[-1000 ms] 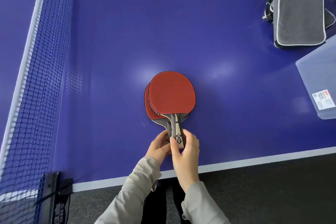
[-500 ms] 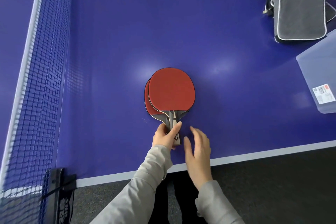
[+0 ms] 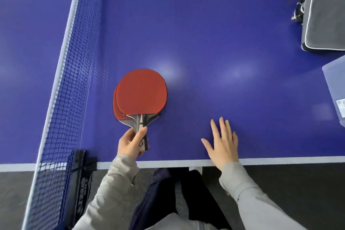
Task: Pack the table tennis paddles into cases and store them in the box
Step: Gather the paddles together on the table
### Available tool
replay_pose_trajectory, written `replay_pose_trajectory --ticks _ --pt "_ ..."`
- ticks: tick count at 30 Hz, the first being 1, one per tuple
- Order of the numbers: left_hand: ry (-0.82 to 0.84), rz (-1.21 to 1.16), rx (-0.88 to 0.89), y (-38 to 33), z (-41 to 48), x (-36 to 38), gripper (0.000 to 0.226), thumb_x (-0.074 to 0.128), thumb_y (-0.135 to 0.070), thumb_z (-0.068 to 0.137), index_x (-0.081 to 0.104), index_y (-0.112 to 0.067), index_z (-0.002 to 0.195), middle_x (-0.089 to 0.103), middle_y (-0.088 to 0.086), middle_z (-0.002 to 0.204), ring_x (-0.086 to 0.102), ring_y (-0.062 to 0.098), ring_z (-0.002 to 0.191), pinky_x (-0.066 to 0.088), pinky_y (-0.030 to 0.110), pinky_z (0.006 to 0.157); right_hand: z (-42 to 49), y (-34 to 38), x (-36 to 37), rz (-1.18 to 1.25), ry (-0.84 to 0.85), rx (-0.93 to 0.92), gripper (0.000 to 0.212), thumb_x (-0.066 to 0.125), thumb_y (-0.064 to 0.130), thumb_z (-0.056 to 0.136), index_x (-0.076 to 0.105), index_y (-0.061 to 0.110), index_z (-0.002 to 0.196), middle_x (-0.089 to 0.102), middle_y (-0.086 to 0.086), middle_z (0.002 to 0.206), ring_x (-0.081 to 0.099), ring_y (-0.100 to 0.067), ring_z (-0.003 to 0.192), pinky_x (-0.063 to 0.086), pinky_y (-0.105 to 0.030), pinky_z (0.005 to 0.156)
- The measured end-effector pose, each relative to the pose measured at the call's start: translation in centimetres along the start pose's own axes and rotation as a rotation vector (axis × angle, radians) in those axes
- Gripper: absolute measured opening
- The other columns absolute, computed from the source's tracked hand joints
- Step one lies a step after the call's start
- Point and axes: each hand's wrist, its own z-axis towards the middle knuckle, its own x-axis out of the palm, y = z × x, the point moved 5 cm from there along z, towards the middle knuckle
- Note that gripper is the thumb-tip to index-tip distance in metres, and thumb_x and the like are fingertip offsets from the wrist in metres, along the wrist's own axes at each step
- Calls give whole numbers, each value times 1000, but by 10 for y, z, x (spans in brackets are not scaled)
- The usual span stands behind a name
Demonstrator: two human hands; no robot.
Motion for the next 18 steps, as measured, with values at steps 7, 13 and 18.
replay_pose_trajectory --ticks 7,13,18 --pt "-157 43 37 8 6 -94 48 69 -48 68 51 -4 72 61 7 55 55 21 42 35 22 36 0 4 1 -69 9 14 71 33 55 93 10 22 151 1 -8 160 -1 -27 147 18 -50 114" --pt "-135 16 5 18 7 -92 26 65 -26 86 56 -2 79 62 8 63 59 15 46 35 19 35 1 5 -1 -100 26 11 72 34 56 93 8 21 151 1 -9 160 0 -27 147 19 -50 114" --pt "-104 139 -21 14 7 -95 44 64 -26 88 46 14 82 44 14 73 49 30 66 39 32 48 2 5 -1 -109 49 18 72 33 56 93 6 22 151 -1 -8 160 -2 -27 147 17 -49 115"
